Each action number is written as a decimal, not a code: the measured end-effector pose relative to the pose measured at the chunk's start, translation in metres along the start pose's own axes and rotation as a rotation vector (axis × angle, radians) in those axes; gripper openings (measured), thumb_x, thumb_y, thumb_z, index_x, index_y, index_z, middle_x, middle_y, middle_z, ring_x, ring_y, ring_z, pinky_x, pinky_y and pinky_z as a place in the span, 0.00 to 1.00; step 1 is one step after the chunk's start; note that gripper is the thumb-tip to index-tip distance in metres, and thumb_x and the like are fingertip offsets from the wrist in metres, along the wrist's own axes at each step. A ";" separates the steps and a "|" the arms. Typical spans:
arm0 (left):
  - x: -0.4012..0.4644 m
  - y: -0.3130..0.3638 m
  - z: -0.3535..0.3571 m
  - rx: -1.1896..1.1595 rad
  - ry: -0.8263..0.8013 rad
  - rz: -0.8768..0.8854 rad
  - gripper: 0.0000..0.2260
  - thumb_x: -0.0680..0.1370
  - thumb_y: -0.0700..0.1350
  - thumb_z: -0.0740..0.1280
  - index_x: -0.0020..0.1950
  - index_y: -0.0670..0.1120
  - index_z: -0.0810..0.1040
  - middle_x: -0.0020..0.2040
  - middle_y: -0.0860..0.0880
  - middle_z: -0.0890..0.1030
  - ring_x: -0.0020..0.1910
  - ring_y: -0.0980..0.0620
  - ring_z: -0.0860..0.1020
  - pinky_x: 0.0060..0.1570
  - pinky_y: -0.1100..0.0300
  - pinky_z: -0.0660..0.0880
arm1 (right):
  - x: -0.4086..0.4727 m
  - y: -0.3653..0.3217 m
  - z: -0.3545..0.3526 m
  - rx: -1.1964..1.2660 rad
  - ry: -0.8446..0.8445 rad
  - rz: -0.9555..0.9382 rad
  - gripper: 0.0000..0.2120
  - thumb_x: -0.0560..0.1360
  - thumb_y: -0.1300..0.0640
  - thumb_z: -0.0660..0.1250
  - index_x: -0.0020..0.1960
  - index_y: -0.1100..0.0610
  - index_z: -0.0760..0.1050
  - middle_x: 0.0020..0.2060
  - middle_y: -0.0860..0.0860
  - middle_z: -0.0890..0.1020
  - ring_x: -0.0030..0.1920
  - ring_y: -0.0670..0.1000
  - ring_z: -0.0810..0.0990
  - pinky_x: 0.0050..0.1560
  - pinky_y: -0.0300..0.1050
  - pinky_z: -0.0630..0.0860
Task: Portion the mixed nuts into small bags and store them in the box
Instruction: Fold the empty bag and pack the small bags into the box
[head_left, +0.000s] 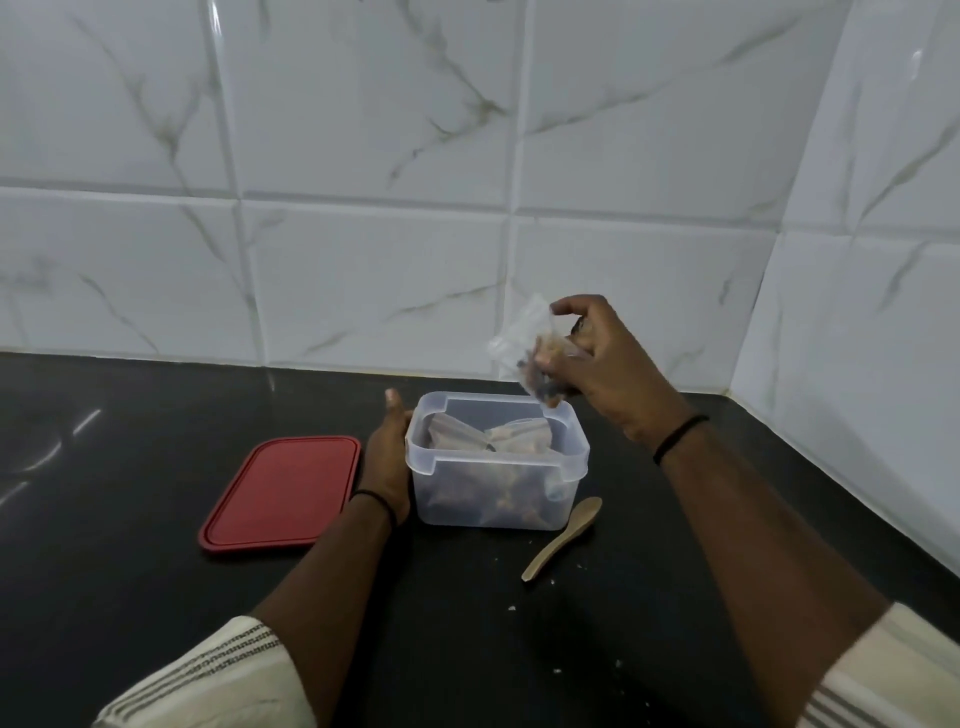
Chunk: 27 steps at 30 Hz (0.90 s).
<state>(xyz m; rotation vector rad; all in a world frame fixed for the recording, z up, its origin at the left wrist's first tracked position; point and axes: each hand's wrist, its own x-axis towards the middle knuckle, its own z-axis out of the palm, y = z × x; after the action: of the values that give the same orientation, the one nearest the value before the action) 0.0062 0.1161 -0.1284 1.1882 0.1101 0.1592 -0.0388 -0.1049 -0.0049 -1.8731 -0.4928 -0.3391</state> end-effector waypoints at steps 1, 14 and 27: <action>0.002 -0.002 -0.001 0.005 -0.011 0.005 0.37 0.67 0.75 0.60 0.44 0.39 0.79 0.39 0.41 0.80 0.41 0.44 0.80 0.46 0.55 0.77 | 0.008 -0.004 0.003 -0.033 -0.072 0.032 0.19 0.75 0.60 0.73 0.62 0.54 0.69 0.41 0.55 0.81 0.35 0.49 0.82 0.38 0.42 0.81; 0.015 -0.010 -0.004 0.002 -0.031 0.029 0.37 0.58 0.80 0.64 0.38 0.44 0.79 0.37 0.42 0.79 0.40 0.43 0.77 0.51 0.47 0.73 | 0.026 0.023 0.046 -0.791 -0.205 -0.088 0.11 0.77 0.51 0.68 0.43 0.56 0.83 0.37 0.47 0.83 0.37 0.45 0.79 0.40 0.42 0.75; 0.012 -0.010 -0.004 -0.005 -0.038 0.016 0.39 0.55 0.79 0.66 0.39 0.43 0.81 0.39 0.41 0.80 0.43 0.41 0.78 0.53 0.44 0.75 | 0.015 0.034 0.063 -0.661 -0.331 -0.020 0.26 0.83 0.40 0.51 0.50 0.53 0.84 0.47 0.48 0.86 0.47 0.46 0.82 0.58 0.50 0.77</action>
<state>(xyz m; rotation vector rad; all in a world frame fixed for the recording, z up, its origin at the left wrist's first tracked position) 0.0178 0.1184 -0.1390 1.1870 0.0667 0.1511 -0.0092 -0.0534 -0.0471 -2.5901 -0.6771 -0.2160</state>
